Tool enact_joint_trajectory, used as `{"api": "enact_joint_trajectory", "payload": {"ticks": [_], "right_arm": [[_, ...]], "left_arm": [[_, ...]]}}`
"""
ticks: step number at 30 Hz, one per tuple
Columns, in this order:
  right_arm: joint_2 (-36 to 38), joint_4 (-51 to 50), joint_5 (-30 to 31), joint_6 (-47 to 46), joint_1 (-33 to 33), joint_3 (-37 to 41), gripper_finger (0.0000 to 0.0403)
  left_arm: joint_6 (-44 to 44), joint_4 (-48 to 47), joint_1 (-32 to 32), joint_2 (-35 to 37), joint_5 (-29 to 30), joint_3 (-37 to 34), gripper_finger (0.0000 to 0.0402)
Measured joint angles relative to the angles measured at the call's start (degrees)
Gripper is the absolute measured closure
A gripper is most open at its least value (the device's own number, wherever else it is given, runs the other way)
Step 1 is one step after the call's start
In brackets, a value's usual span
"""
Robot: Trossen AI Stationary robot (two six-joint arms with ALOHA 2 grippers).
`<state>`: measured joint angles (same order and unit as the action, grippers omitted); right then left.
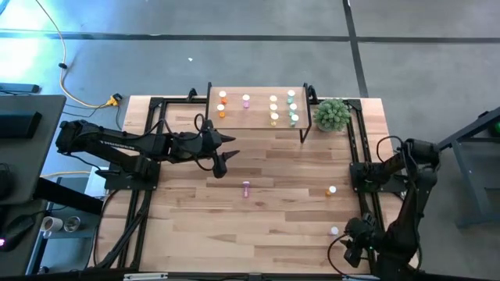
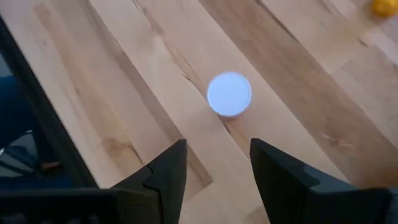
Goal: Pick and place medicine bottles onto shelf by color
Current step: Put the bottom pink pill bottle on the shelf aligned with the other pink pill bottle
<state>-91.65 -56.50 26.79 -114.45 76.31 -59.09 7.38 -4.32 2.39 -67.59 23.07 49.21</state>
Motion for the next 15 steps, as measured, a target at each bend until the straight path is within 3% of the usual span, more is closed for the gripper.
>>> {"api": "enact_joint_trajectory", "payload": {"ticks": [15], "right_arm": [[-9.8, 2.5, 2.4, -1.1, 0.3, 0.0, 0.0238]], "left_arm": [[0.0, 1.3, 0.0, 0.0, 0.0, 0.0, 0.019]]}}
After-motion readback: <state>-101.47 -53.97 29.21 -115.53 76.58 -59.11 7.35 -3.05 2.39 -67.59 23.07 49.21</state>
